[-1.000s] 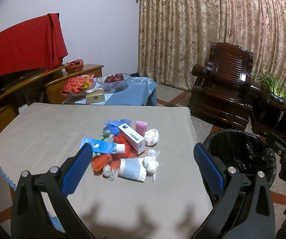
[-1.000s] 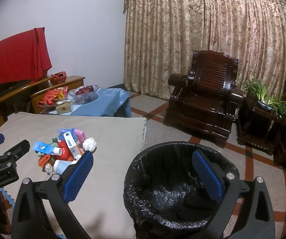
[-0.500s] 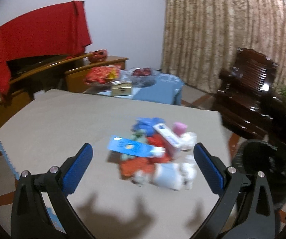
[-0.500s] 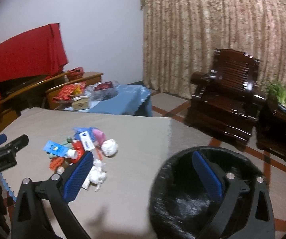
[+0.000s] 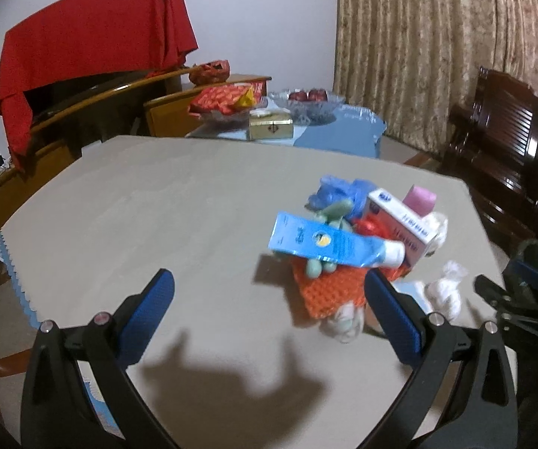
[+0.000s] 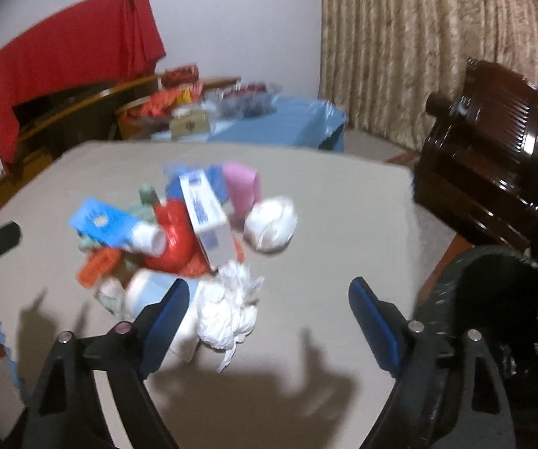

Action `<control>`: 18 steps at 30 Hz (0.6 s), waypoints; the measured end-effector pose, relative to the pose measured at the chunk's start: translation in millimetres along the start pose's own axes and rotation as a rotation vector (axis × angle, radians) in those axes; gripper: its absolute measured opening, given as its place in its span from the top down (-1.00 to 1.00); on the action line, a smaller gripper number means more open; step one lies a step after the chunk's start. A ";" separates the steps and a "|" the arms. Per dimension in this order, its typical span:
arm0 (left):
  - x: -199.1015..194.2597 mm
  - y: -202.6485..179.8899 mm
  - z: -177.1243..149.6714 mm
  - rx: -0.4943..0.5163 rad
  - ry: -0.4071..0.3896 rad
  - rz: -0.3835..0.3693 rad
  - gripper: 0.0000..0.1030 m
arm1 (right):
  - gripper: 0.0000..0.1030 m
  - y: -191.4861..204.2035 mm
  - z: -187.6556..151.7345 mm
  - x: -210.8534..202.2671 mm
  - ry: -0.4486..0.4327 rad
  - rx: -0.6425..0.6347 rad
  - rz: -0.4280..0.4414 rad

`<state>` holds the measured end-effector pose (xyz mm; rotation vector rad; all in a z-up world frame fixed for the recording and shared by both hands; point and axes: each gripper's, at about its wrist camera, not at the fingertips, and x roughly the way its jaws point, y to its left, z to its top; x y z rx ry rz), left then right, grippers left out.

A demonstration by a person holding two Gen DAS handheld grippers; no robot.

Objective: Collect trash
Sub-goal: 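Grasp the white tissue ball with the right tool while the left tool approaches the paper cup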

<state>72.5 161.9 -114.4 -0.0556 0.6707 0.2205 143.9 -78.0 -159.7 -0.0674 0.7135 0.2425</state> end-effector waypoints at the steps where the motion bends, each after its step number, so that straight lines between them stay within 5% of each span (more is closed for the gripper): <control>1: 4.2 -0.7 -0.4 0.001 0.007 -0.002 -0.91 | -0.60 1.9 -1.7 7.4 0.016 -0.004 0.003; 7: 29.3 -1.8 -7.4 -0.001 0.040 -0.019 -0.90 | -0.43 12.4 -7.1 36.6 0.097 -0.025 0.041; 12: 45.0 -8.8 -13.2 0.007 0.073 -0.046 -0.89 | 0.11 17.3 -9.5 50.2 0.153 -0.026 0.138; 18: 55.5 -17.7 -19.0 0.007 0.107 -0.072 -0.68 | 0.28 7.8 -2.7 42.4 0.147 0.000 0.148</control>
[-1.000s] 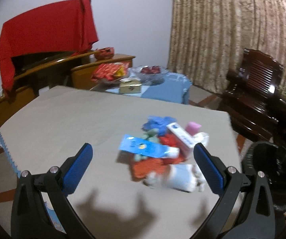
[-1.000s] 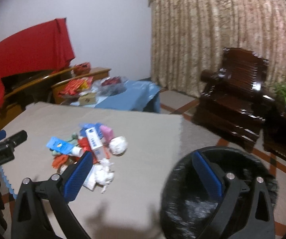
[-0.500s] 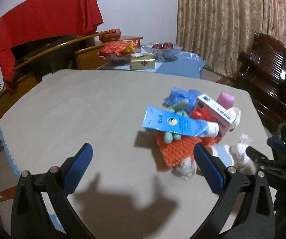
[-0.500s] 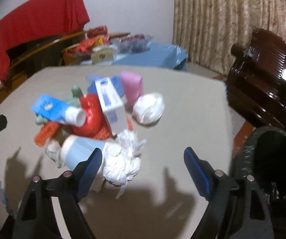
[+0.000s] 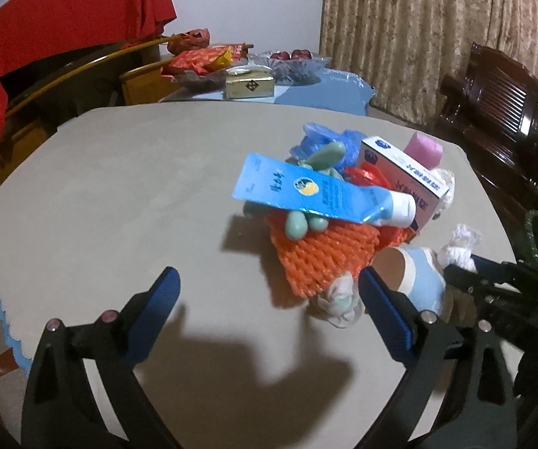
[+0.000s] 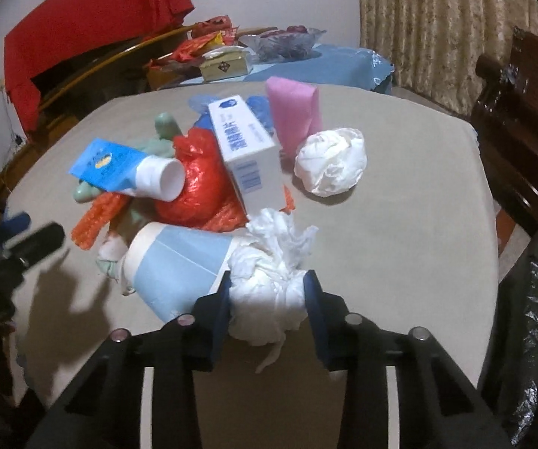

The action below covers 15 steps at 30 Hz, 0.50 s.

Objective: Collect trash
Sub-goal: 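Grasp the white tissue ball with the right tool while the left tool approaches the paper cup, then grasp the light blue paper cup with the left tool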

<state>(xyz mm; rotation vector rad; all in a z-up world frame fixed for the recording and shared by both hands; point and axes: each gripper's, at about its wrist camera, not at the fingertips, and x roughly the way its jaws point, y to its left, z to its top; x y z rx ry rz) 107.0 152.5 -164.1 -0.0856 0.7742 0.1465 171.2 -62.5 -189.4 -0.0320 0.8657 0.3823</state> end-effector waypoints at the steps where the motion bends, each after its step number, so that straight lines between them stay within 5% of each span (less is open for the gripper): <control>1: 1.2 -1.3 -0.7 -0.001 0.006 -0.006 -0.60 | 0.28 -1.7 0.2 -2.2 -0.009 0.001 -0.010; 9: -3.9 -33.1 -3.0 0.023 -0.007 -0.094 -0.51 | 0.28 -26.6 0.3 -31.5 -0.070 0.019 -0.100; 15: -2.7 -72.9 -5.4 0.078 -0.008 -0.147 -0.68 | 0.28 -49.3 -5.5 -49.0 -0.083 0.067 -0.130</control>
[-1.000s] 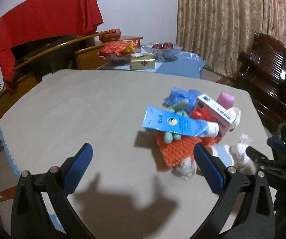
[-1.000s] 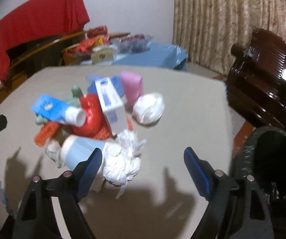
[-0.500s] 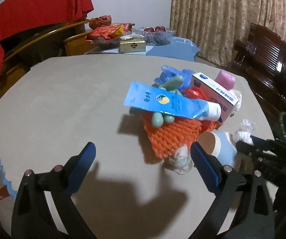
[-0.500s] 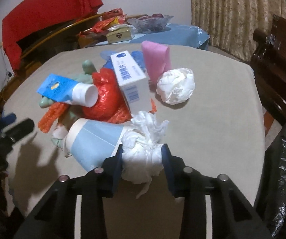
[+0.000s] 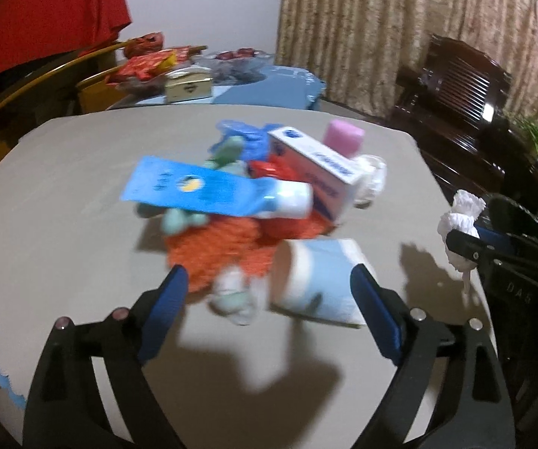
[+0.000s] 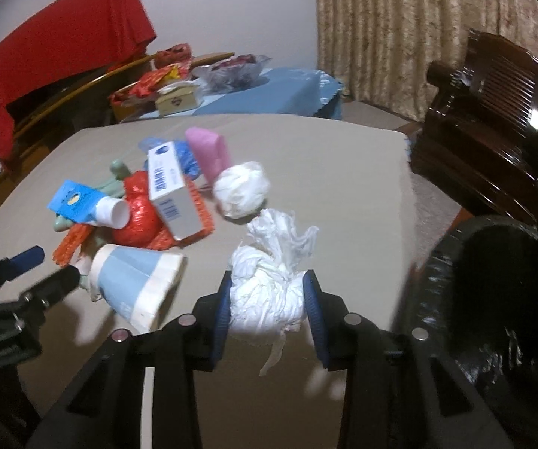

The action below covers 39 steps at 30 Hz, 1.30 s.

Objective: Collect trash
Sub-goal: 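Grasp the light blue paper cup with the left tool, then drop the paper cup and tissue into the black bin with both tools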

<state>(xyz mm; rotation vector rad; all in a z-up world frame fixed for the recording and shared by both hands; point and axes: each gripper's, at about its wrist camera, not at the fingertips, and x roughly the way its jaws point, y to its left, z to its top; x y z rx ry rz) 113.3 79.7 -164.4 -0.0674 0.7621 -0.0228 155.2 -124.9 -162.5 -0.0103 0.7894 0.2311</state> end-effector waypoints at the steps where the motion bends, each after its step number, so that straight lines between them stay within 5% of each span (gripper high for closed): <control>1: 1.3 -6.1 -0.4 0.010 0.001 -0.003 -0.71 | 0.28 -3.5 -1.3 -0.9 0.001 0.007 -0.004; 20: 46.9 -53.6 -21.7 0.158 0.050 0.096 -0.79 | 0.28 -42.6 -18.5 -8.3 0.001 0.082 -0.033; 26: 46.7 -53.8 -20.7 0.151 0.059 0.052 -0.42 | 0.28 -46.0 -20.3 -15.8 -0.009 0.090 -0.039; 39: -8.3 -73.3 14.4 0.121 -0.057 -0.054 -0.40 | 0.28 -75.5 -21.2 -71.2 -0.091 0.165 -0.093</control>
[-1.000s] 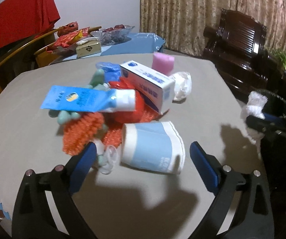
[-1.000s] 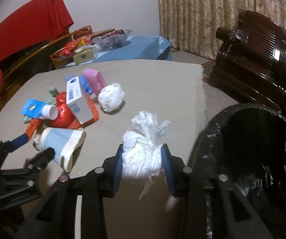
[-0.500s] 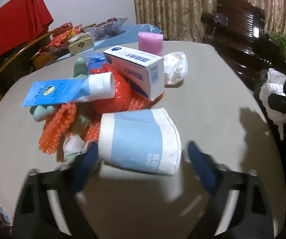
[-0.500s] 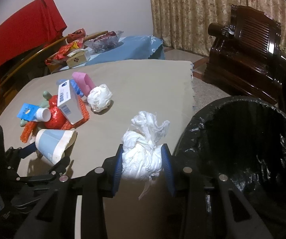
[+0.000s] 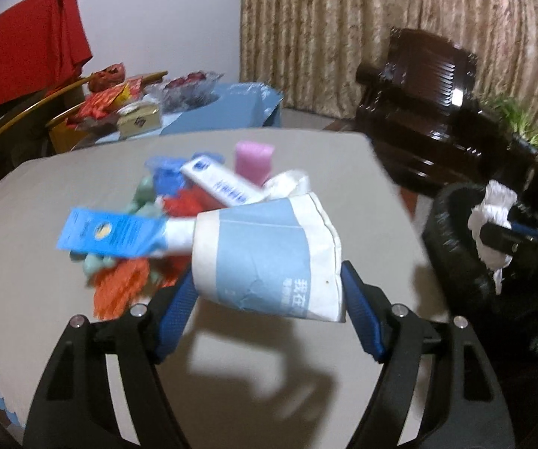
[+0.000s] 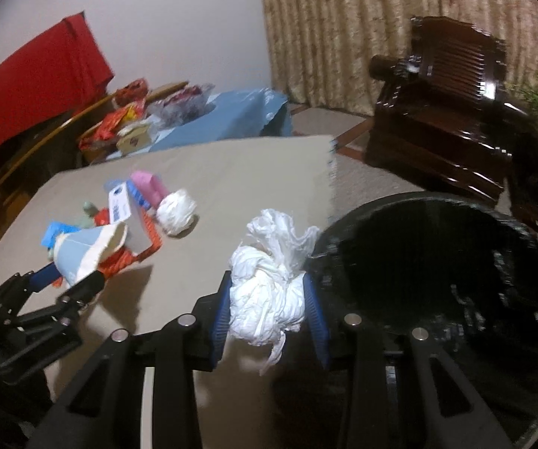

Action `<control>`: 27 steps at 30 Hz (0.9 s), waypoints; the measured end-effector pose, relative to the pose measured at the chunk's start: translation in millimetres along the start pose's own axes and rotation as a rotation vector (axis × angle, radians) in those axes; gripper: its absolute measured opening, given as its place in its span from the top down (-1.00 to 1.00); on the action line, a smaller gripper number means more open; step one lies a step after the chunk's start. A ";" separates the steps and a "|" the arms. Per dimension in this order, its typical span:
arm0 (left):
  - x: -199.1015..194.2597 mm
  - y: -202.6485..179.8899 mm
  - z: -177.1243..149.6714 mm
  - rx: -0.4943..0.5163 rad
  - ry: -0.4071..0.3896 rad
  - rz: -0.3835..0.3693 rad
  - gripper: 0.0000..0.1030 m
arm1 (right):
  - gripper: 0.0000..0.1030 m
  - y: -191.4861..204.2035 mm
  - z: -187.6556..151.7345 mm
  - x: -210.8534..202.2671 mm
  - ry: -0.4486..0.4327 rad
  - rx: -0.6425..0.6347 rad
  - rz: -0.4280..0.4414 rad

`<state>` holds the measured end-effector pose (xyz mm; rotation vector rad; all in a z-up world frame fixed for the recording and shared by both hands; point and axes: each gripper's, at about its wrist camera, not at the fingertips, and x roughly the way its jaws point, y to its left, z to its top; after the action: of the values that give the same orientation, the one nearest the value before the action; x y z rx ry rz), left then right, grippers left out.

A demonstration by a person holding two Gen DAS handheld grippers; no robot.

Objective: Collect trash
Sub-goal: 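Drop the paper cup and tissue into the black bin with both tools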

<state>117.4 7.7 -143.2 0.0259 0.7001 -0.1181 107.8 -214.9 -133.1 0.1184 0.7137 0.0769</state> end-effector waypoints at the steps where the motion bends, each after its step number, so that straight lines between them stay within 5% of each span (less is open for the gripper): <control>1: -2.7 -6.0 3.7 0.008 -0.007 -0.011 -0.40 | 0.28 -6.5 0.2 -5.3 -0.006 0.010 -0.012; 18: -4.1 -153.6 36.2 0.164 -0.025 -0.329 -0.41 | 0.21 -132.1 -25.5 -68.5 -0.039 0.177 -0.290; 21: -2.6 -175.7 37.8 0.184 -0.022 -0.397 -0.54 | 0.11 -141.8 -28.0 -73.5 -0.044 0.192 -0.330; 27: 0.7 -189.7 36.8 0.196 0.003 -0.468 -0.75 | -0.55 -155.2 -25.9 -81.3 -0.069 0.215 -0.379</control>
<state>119.4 -183.2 -112.5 0.0495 0.6858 -0.6353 34.1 -375.5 -120.8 0.1889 0.6642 -0.3653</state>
